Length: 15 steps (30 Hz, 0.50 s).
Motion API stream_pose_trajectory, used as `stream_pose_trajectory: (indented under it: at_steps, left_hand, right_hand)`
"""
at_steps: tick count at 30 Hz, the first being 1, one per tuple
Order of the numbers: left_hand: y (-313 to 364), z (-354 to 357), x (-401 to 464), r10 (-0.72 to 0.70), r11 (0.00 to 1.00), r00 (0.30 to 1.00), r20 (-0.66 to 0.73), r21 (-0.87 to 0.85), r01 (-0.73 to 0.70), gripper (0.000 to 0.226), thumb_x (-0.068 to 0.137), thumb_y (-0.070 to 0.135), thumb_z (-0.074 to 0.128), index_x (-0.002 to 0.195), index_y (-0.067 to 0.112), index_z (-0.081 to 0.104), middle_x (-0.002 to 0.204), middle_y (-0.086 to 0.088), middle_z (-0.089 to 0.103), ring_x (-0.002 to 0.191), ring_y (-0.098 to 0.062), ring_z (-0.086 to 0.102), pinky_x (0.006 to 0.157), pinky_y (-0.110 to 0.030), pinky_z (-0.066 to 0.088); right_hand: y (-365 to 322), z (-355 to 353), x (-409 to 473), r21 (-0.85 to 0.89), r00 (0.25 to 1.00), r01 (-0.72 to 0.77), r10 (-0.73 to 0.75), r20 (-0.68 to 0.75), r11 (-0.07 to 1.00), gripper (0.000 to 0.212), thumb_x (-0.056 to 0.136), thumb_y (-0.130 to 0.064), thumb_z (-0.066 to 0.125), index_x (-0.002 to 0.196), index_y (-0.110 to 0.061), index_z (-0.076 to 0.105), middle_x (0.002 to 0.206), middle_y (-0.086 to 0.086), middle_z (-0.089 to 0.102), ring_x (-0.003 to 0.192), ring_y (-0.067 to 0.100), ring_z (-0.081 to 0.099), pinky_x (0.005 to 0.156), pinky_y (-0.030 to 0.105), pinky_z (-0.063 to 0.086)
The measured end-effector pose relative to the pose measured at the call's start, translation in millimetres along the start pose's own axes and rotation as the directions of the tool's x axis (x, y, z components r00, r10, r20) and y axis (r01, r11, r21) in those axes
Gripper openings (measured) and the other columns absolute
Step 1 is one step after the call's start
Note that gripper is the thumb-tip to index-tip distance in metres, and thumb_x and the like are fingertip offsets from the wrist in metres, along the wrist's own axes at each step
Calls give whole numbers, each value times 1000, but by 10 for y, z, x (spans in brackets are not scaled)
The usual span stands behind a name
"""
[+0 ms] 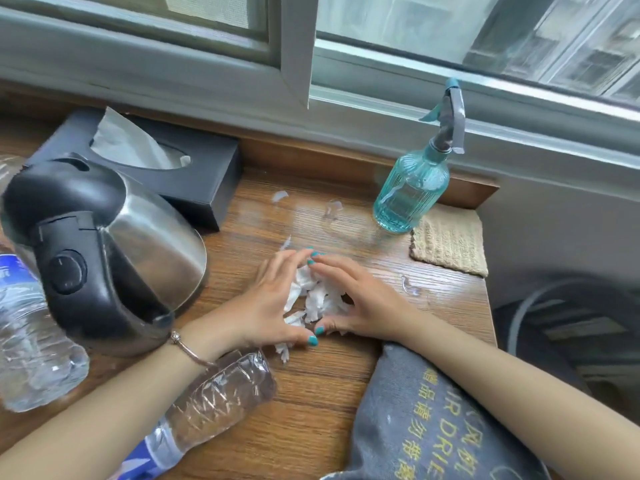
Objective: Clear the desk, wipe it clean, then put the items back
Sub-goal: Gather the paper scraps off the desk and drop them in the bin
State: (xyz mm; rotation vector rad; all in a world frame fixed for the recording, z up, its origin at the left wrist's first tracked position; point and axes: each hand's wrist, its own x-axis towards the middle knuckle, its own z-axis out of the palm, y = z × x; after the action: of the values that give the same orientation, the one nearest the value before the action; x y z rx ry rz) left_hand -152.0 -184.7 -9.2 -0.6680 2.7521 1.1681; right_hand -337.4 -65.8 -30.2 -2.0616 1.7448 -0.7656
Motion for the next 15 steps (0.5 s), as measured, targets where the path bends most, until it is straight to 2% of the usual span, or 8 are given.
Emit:
stream_pose_trajectory:
  at_steps: [3,8,11,15]
  left_hand:
    - [-39,5,16,52,999,998,-27,-1,-52,113,65,47,80,145,43,1,143,21,8,141,-9,8,118,-46,22]
    - [-57,30,26,48,998,999,-24,48,-47,93,71,49,75,142,34,17,137,20,19,130,-4,17,114,-35,26]
    - [-99,45,15,108,993,992,-58,53,-105,77,73,52,70,137,30,34,126,22,28,120,-2,27,107,-29,31]
    - [-95,6,8,193,977,979,-71,107,-185,48,80,45,60,122,24,52,113,18,40,104,-3,43,90,-20,38]
  right_hand:
    - [29,-49,-19,-66,996,68,-72,-62,996,81,78,-62,65,136,-7,53,142,10,50,131,23,46,107,40,39]
    - [94,9,-25,-99,995,79,-83,-45,992,72,76,-61,69,131,-18,56,133,4,56,120,25,53,94,45,44]
    - [95,13,-18,-76,992,92,-98,-82,993,65,76,-57,71,125,-16,60,123,3,59,108,25,57,88,42,46]
    - [116,37,-17,-62,986,118,-125,-111,991,52,77,-47,75,110,-8,68,106,6,61,90,21,55,80,30,46]
